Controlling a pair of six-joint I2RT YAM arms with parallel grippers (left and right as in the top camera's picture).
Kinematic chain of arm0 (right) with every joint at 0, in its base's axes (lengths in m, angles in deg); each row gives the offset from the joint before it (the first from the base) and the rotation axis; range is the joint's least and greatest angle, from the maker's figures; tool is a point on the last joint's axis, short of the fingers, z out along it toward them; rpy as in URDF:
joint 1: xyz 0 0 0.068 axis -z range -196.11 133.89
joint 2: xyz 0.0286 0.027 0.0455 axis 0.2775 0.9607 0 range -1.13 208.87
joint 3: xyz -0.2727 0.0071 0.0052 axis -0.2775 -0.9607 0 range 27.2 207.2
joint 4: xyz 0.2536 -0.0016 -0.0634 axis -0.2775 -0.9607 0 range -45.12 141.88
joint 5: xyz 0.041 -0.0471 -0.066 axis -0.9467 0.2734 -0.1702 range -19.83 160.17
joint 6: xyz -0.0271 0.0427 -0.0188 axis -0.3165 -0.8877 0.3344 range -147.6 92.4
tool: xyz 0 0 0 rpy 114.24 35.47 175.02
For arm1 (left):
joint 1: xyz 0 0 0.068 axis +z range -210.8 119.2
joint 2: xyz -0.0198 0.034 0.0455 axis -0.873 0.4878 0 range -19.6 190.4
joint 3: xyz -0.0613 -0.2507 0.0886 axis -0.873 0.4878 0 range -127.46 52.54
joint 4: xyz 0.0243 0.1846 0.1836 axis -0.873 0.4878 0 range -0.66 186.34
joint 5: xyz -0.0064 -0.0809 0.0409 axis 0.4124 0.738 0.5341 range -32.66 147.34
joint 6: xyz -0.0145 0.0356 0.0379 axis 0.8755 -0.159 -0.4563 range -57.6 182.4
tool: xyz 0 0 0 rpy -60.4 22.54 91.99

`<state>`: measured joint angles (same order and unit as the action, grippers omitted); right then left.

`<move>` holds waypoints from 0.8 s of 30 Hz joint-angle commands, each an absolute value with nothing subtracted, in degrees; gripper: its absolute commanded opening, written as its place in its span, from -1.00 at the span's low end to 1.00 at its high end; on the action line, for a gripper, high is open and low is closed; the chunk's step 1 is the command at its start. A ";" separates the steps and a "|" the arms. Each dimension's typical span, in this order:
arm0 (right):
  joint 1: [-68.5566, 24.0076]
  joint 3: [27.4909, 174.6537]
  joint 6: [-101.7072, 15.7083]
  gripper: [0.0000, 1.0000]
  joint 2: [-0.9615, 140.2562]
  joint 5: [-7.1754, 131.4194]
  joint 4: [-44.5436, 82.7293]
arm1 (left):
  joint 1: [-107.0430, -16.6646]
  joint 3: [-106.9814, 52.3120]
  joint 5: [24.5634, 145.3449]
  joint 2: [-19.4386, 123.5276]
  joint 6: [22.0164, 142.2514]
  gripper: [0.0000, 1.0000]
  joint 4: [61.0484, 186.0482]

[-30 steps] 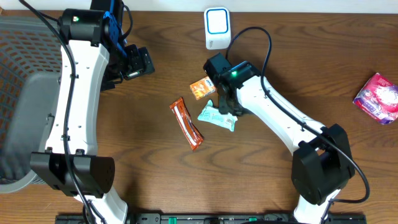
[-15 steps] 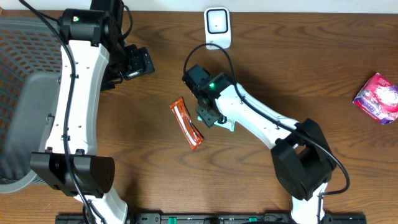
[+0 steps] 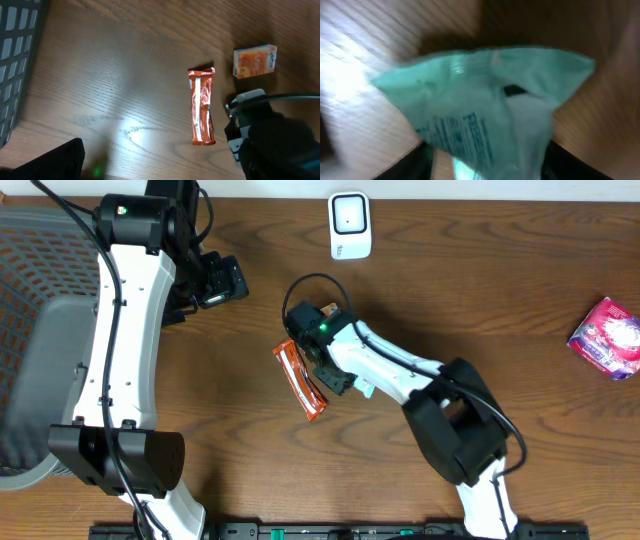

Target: Scan the item barcode

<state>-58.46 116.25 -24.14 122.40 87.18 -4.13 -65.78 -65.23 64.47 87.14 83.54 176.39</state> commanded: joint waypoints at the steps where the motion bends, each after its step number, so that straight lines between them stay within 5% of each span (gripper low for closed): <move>1: -58.50 115.47 -24.90 0.05 125.72 89.52 -3.80 | -65.58 -65.34 64.15 87.62 83.65 0.96 176.72; 10: -57.58 118.02 -33.14 -0.63 125.74 83.44 -5.83 | -65.58 -65.34 64.15 87.62 83.65 0.96 176.69; 24: -37.34 124.45 -27.68 -0.57 125.74 40.84 -17.57 | -65.58 -65.34 64.15 87.62 83.65 0.96 176.72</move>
<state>-42.22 125.34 -29.80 125.63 54.77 -17.31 -65.78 -65.23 64.50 87.11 83.57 176.39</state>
